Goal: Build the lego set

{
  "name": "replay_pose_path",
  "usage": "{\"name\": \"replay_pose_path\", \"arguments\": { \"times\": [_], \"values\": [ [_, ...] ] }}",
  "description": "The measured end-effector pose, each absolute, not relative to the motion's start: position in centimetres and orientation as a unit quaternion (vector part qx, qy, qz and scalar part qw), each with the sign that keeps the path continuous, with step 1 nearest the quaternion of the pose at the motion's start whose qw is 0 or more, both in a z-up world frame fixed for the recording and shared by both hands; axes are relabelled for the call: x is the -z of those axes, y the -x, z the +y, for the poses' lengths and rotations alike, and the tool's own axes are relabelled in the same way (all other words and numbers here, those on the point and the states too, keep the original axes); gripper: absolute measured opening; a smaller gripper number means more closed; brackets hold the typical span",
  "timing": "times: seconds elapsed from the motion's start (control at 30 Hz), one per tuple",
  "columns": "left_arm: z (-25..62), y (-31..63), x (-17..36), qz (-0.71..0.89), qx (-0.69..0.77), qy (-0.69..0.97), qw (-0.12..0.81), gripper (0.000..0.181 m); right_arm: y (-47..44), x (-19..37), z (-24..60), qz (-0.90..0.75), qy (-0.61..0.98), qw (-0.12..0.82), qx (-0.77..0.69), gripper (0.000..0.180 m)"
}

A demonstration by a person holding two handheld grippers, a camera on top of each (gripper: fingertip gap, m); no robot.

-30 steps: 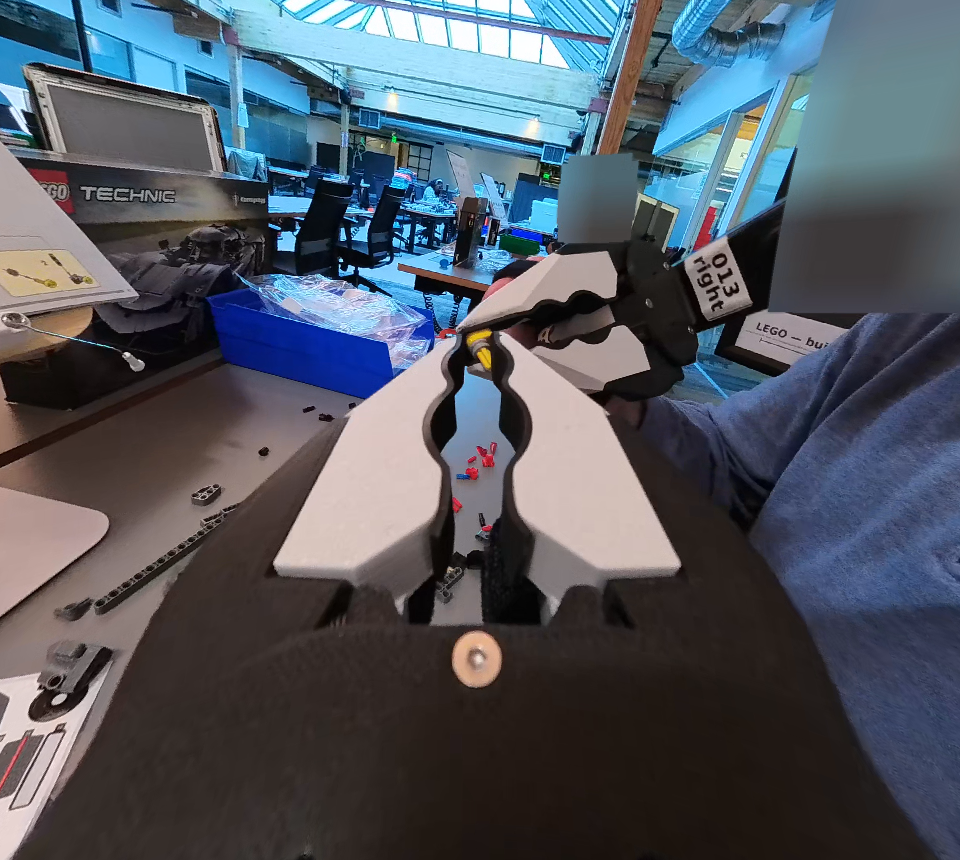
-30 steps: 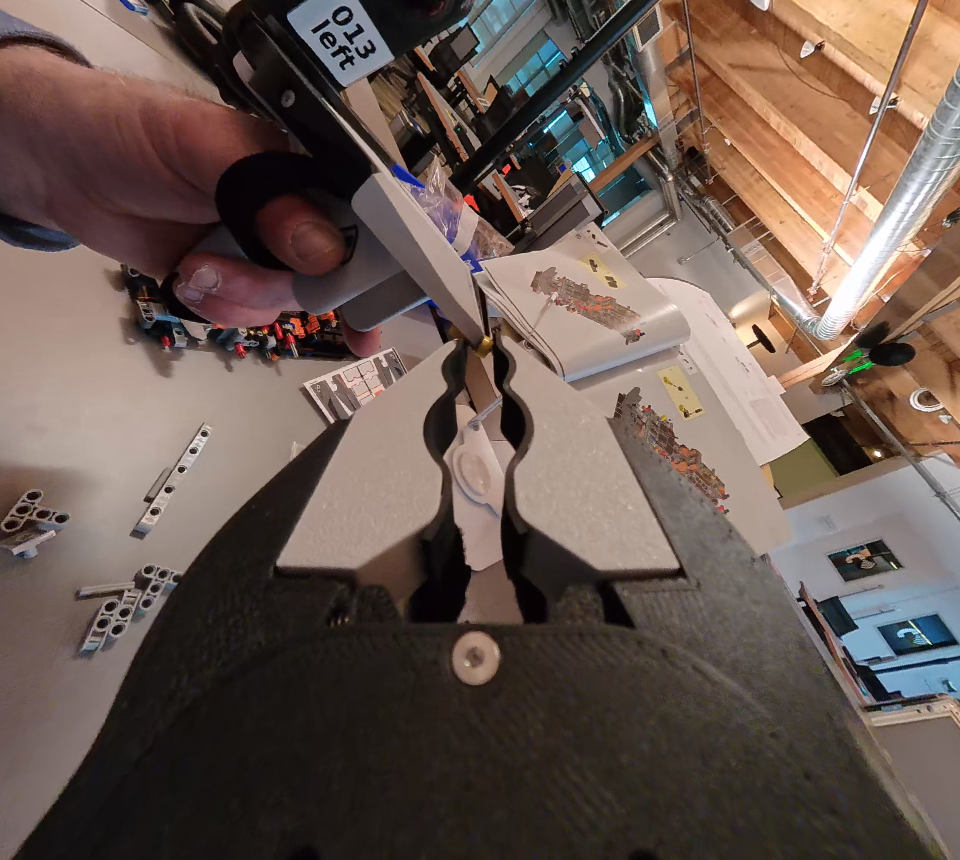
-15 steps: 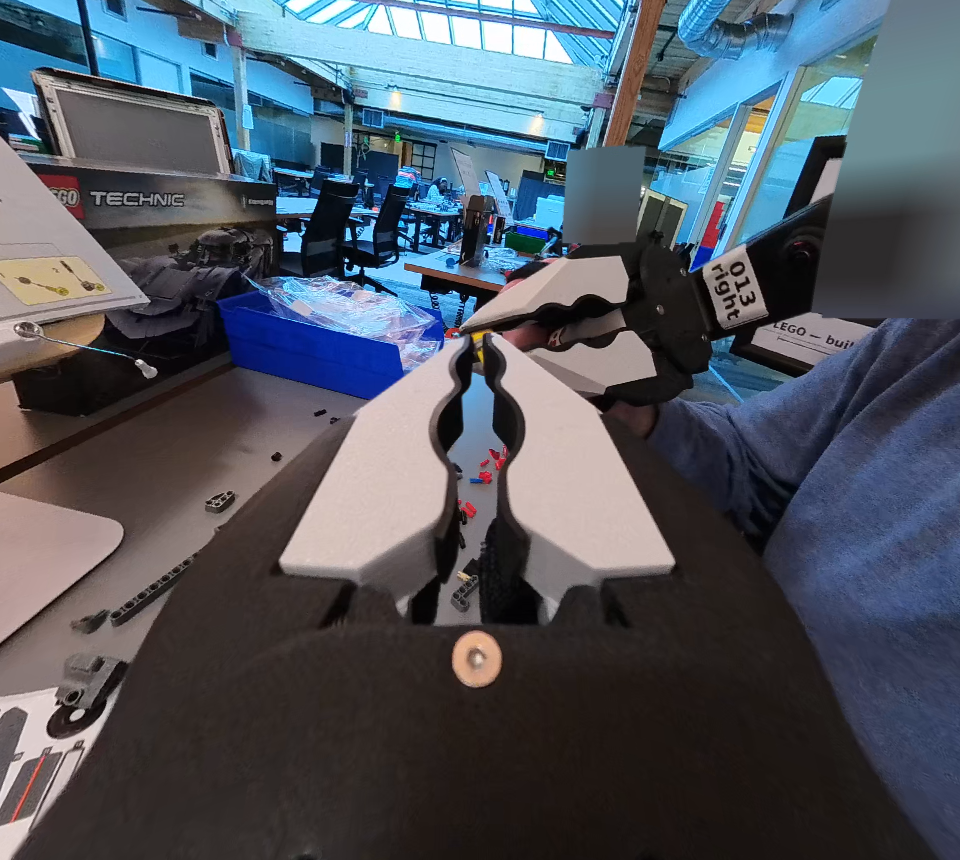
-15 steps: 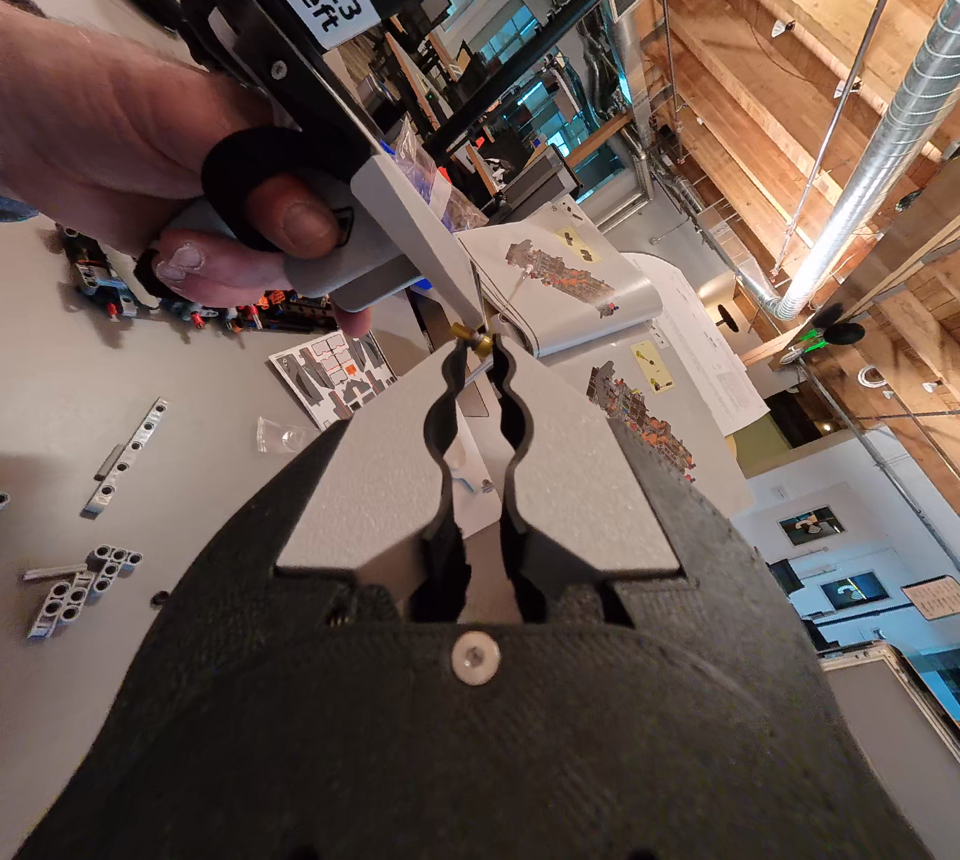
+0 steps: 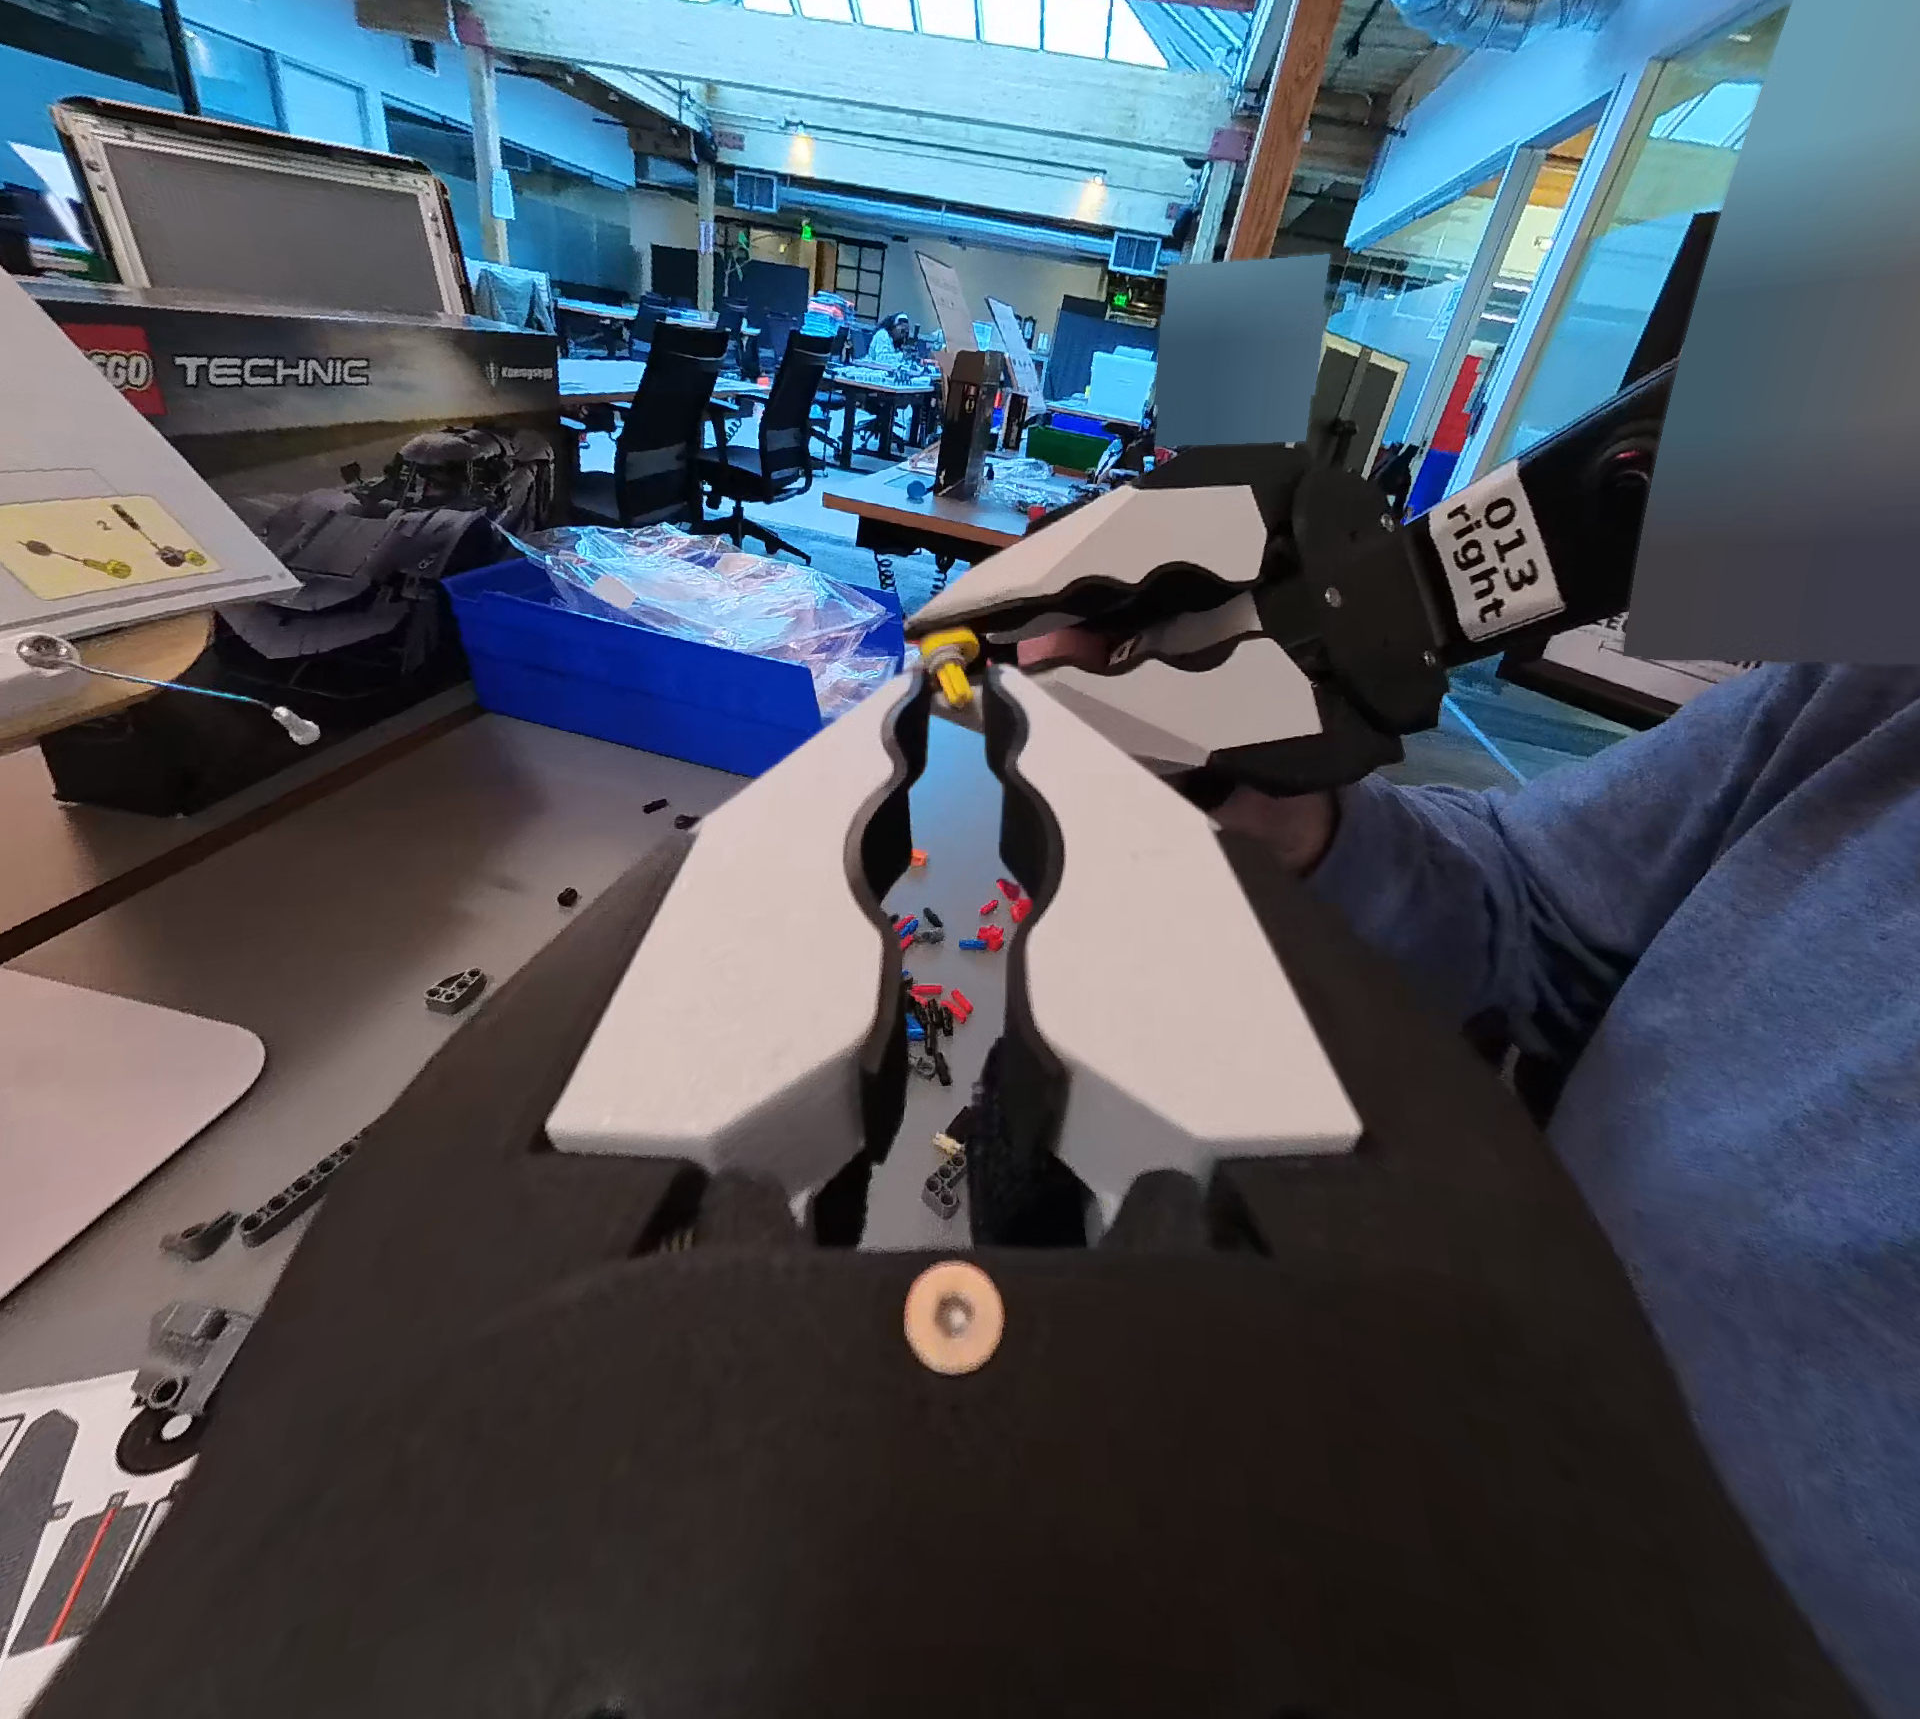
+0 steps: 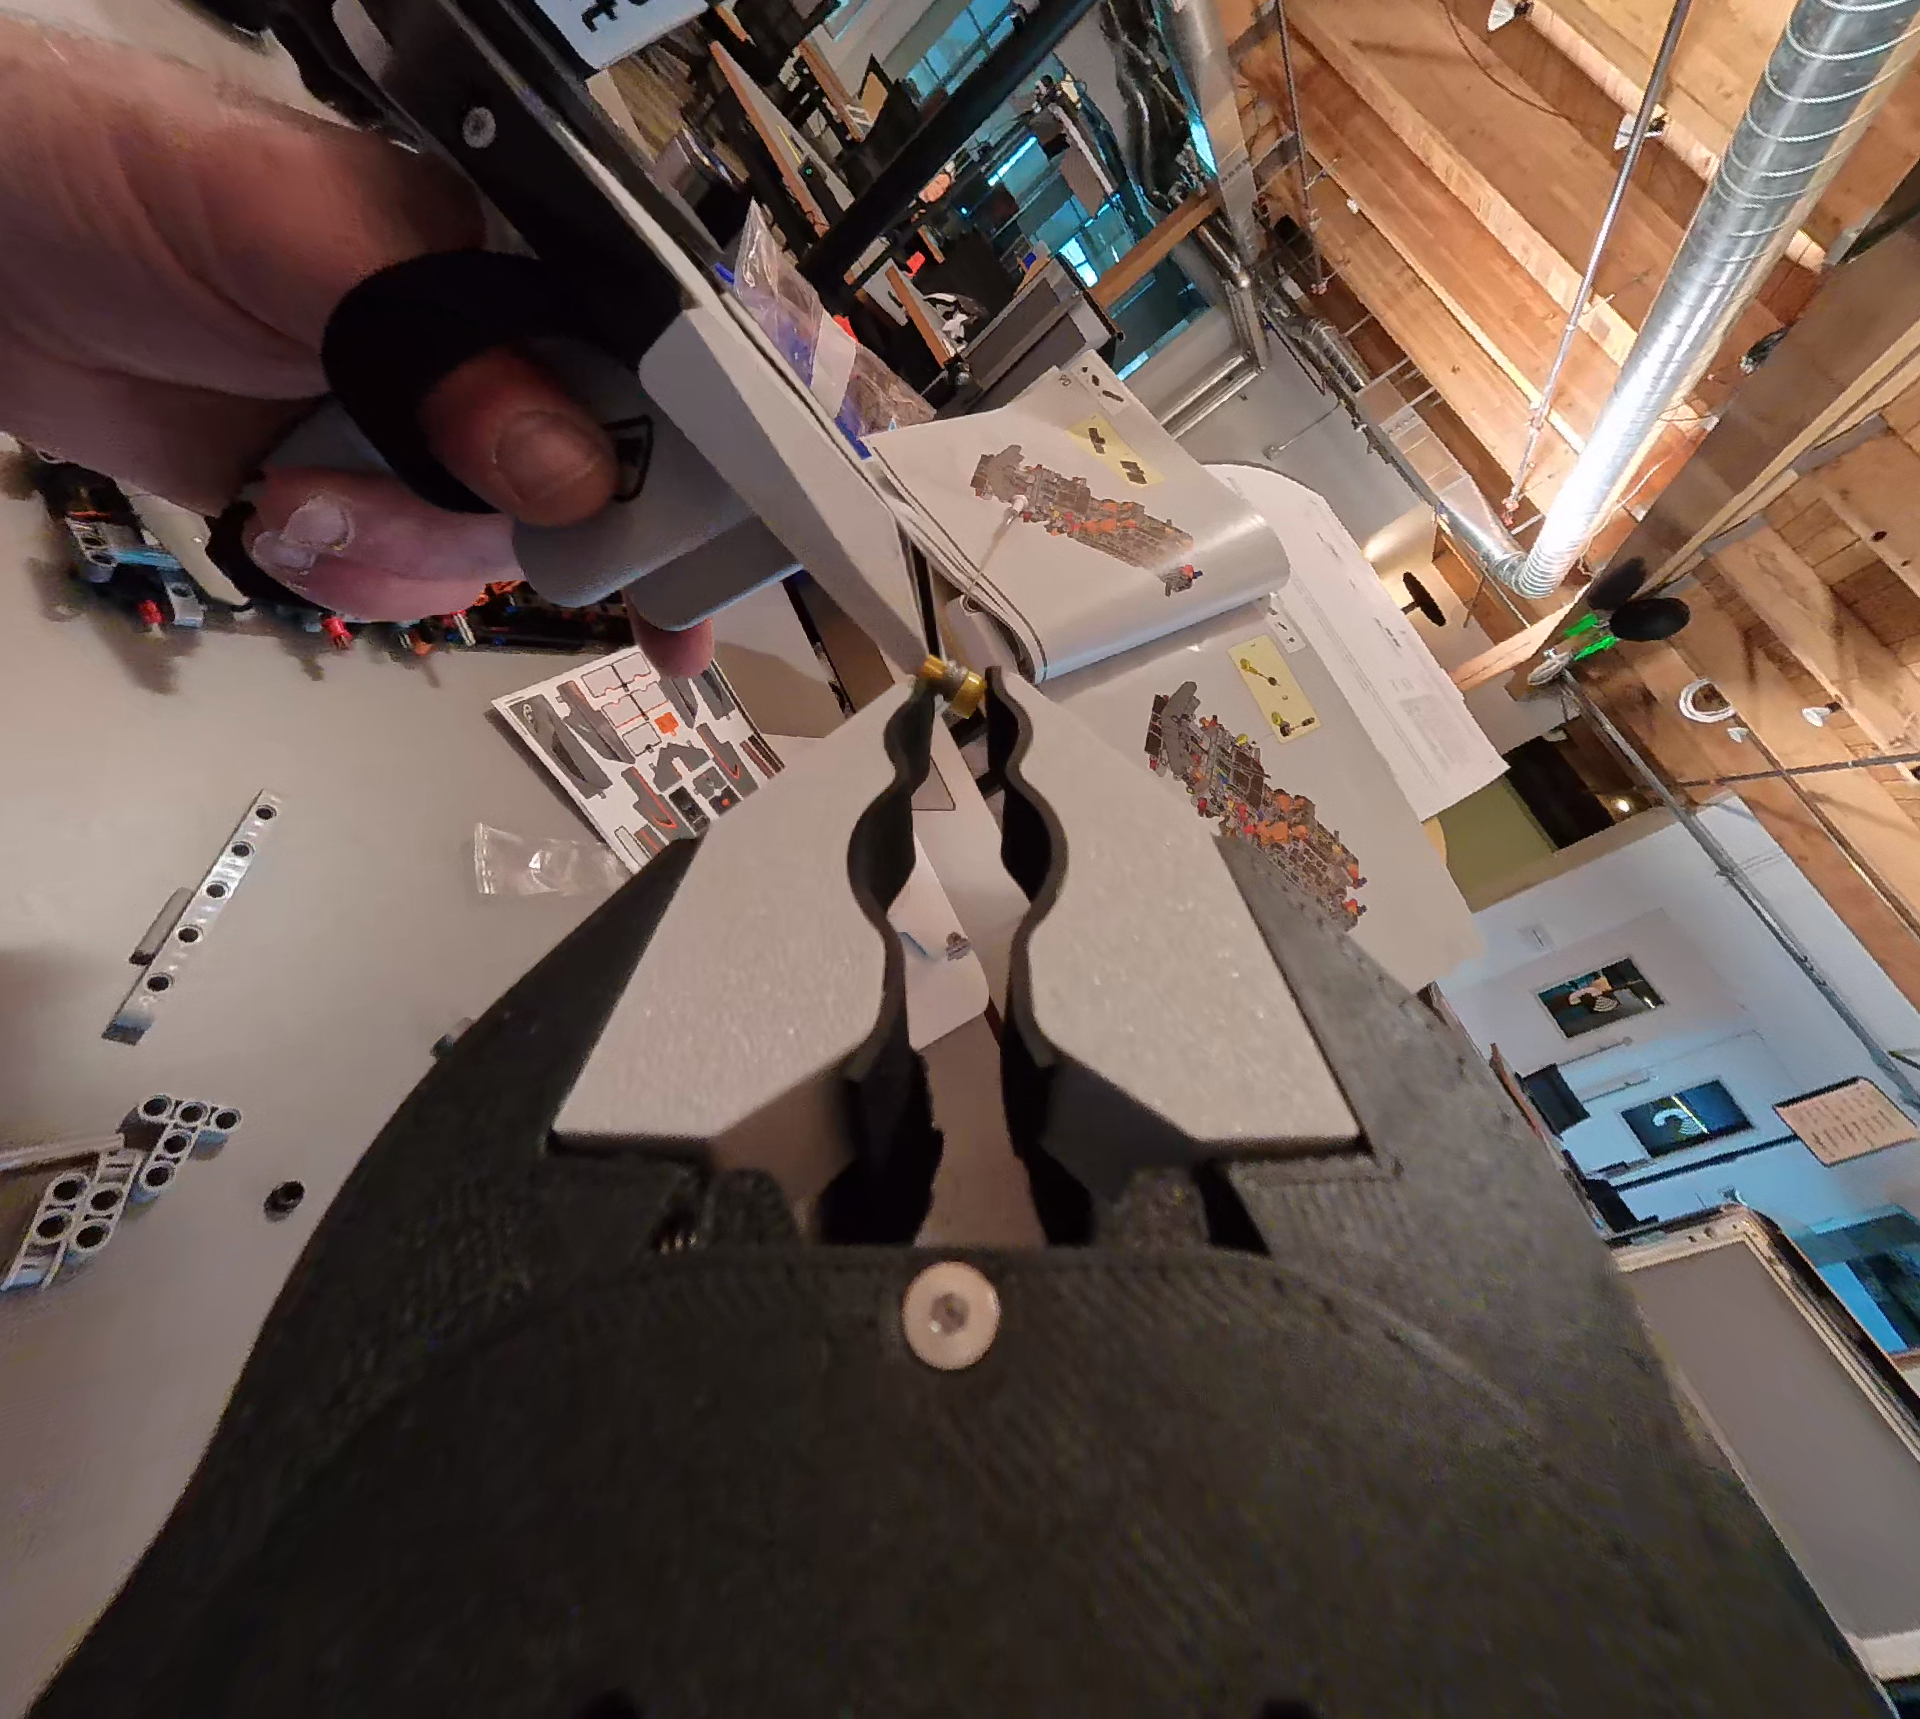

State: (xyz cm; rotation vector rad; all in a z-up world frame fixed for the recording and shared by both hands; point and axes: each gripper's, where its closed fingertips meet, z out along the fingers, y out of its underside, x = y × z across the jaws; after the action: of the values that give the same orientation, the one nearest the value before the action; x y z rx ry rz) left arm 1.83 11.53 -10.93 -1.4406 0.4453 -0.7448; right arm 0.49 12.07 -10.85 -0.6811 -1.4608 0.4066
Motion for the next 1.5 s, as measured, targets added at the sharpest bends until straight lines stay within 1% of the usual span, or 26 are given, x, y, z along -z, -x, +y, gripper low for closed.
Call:
{"name": "replay_pose_path", "arguments": {
  "times": [0.17,0.4,0.7,0.87,1.0,1.17,1.47,1.5],
  "values": [
    [11.7,-1.7,11.0,0.192,0.336,0.640,0.664,0.003,-0.6,10.9,12.0,-0.649,0.297,0.680,-0.166,0.007],
    [11.5,-1.8,11.0,0.196,0.358,0.643,0.649,0.003,-0.8,10.9,11.7,-0.657,0.289,0.676,-0.165,0.009],
    [10.9,-2.3,11.2,0.221,0.393,0.656,0.605,0.002,-1.6,11.1,11.8,-0.675,0.276,0.668,-0.147,0.015],
    [11.0,-2.4,12.1,0.232,0.392,0.681,0.573,0.003,-2.5,11.3,12.0,-0.700,0.246,0.662,-0.103,0.017],
    [11.0,-3.3,12.6,0.240,0.408,0.689,0.548,0.003,-2.6,12.4,11.5,-0.731,0.212,0.646,-0.063,0.017],
    [10.9,-4.2,13.4,0.249,0.420,0.698,0.524,0.003,-2.8,13.4,11.1,-0.748,0.195,0.632,-0.050,0.008],
    [11.1,-5.4,14.0,0.243,0.441,0.696,0.512,0.003,-4.1,14.3,11.3,-0.750,0.238,0.609,-0.095,0.005],
    [11.1,-5.6,13.8,0.241,0.443,0.692,0.516,0.010,-4.4,14.4,11.3,-0.748,0.249,0.606,-0.104,0.005]
  ]
}}
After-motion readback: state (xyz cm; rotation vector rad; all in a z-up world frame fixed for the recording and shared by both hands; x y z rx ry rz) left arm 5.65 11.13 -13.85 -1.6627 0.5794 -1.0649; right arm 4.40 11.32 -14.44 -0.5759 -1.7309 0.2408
